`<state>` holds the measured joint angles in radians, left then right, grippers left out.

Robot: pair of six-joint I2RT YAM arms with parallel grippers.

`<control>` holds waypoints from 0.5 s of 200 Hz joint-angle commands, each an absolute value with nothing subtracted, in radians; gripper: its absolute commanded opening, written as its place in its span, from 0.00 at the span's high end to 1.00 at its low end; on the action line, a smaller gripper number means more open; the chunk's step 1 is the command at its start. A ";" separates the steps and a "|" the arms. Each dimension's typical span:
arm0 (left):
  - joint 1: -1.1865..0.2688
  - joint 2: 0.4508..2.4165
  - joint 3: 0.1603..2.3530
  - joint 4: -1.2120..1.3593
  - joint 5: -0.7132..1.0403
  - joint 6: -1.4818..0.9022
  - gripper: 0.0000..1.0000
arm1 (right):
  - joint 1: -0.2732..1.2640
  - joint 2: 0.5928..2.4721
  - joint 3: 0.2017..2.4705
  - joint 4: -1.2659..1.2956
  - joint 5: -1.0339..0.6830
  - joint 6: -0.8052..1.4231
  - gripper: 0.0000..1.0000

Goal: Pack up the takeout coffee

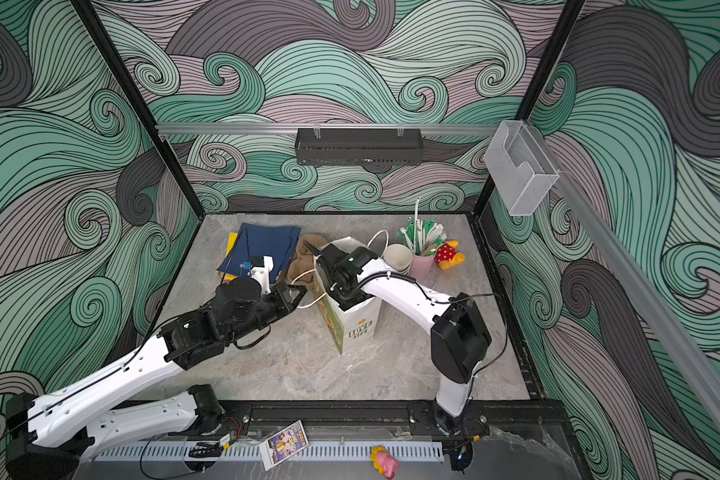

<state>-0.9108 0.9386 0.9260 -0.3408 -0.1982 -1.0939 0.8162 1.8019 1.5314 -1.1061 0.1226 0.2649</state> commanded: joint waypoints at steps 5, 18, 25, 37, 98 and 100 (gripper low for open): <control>-0.906 0.925 0.925 -0.360 -0.213 -1.098 1.00 | 0.831 2.025 1.400 -1.104 0.024 0.279 0.42; -0.906 0.926 0.925 -0.361 -0.212 -1.098 1.00 | 0.830 2.026 1.396 -1.106 0.023 0.280 0.42; -0.905 0.924 0.925 -0.360 -0.212 -1.098 1.00 | 0.830 2.026 1.394 -1.104 0.025 0.281 0.42; -0.906 0.925 0.926 -0.361 -0.212 -1.098 1.00 | 0.828 2.026 1.391 -1.105 0.023 0.281 0.42; -0.906 0.926 0.926 -0.362 -0.213 -1.100 1.00 | 0.822 2.047 1.379 -1.105 0.002 0.275 0.42; -0.906 0.926 0.926 -0.362 -0.212 -1.100 1.00 | 0.821 2.048 1.379 -1.105 0.002 0.275 0.42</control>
